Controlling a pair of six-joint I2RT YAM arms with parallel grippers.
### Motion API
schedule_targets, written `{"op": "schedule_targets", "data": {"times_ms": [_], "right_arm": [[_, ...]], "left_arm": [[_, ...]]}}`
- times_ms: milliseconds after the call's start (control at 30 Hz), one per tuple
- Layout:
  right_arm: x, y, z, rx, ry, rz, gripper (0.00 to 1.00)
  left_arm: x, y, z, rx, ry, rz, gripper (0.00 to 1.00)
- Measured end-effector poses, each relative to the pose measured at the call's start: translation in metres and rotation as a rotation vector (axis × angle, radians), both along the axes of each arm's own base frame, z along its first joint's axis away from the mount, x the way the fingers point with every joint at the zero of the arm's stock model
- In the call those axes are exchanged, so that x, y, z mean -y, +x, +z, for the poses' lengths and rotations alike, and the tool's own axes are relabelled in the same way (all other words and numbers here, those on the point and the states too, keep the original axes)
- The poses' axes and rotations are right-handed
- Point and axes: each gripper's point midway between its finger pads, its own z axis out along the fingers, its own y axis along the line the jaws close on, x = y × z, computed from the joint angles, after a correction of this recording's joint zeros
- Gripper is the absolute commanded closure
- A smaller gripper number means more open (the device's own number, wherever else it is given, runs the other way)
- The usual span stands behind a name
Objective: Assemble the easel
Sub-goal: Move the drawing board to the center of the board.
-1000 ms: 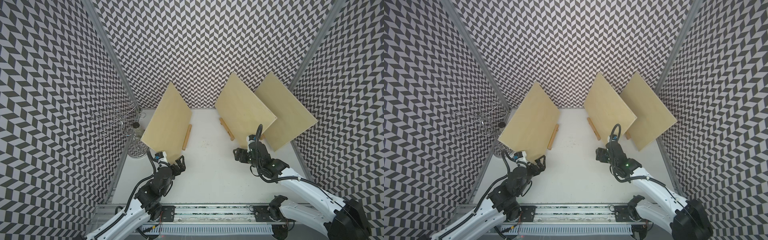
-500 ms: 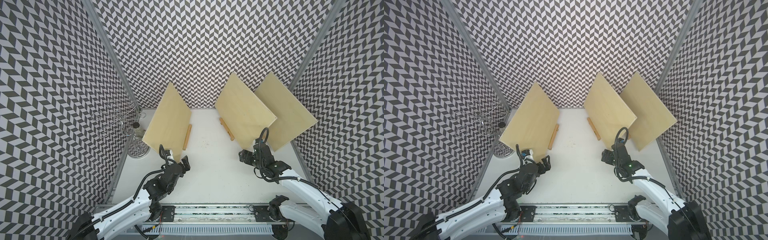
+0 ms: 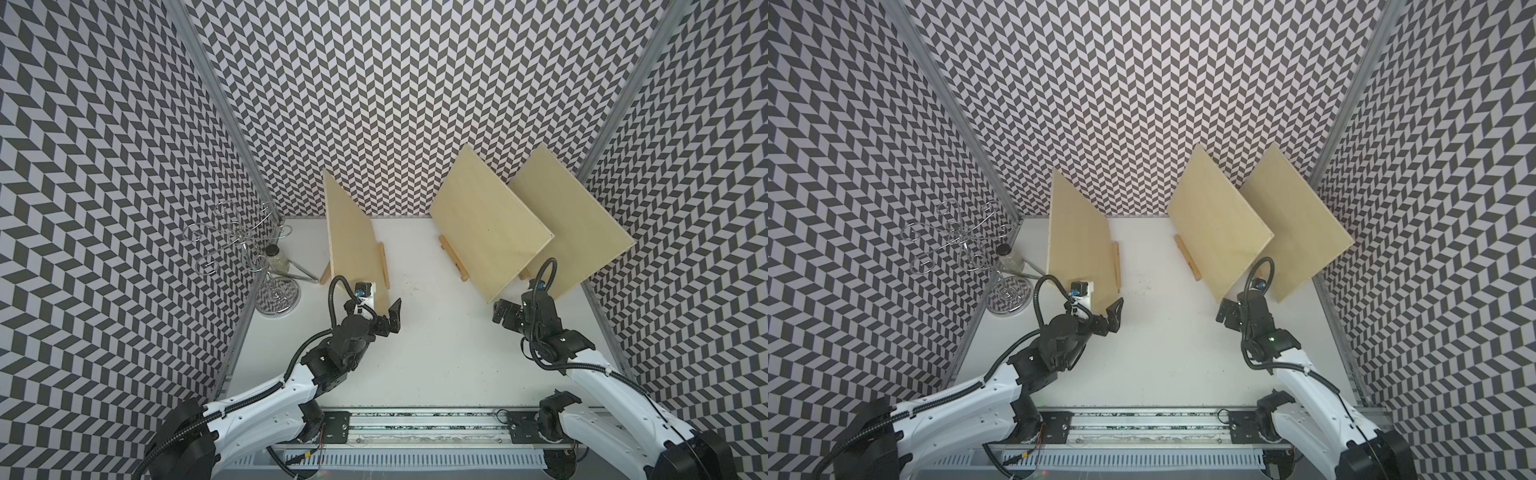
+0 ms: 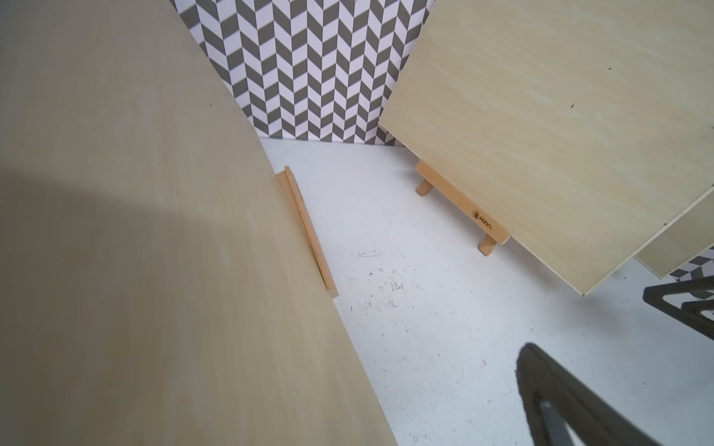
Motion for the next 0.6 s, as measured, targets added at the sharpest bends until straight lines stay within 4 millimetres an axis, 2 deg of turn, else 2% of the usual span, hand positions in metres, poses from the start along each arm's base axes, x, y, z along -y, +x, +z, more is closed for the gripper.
{"op": "schedule_targets", "data": {"times_ms": [167,333,433,600], "right_arm": [[-0.003,0.003,0.007,0.036,-0.005,0.027,0.01],[-0.006,0.005,0.009,0.049,-0.013,0.055,0.01],[-0.007,0.006,0.010,0.053,-0.015,0.062,0.01],[-0.003,0.007,0.011,0.060,-0.026,0.047,0.01]], "left_arm": [[-0.003,0.000,0.003,0.003,-0.021,0.014,0.00],[-0.004,-0.009,0.003,-0.015,-0.050,0.011,0.01],[-0.012,-0.017,-0.006,-0.067,-0.059,0.047,0.00],[-0.036,-0.031,-0.028,-0.174,-0.069,0.136,0.00]]}}
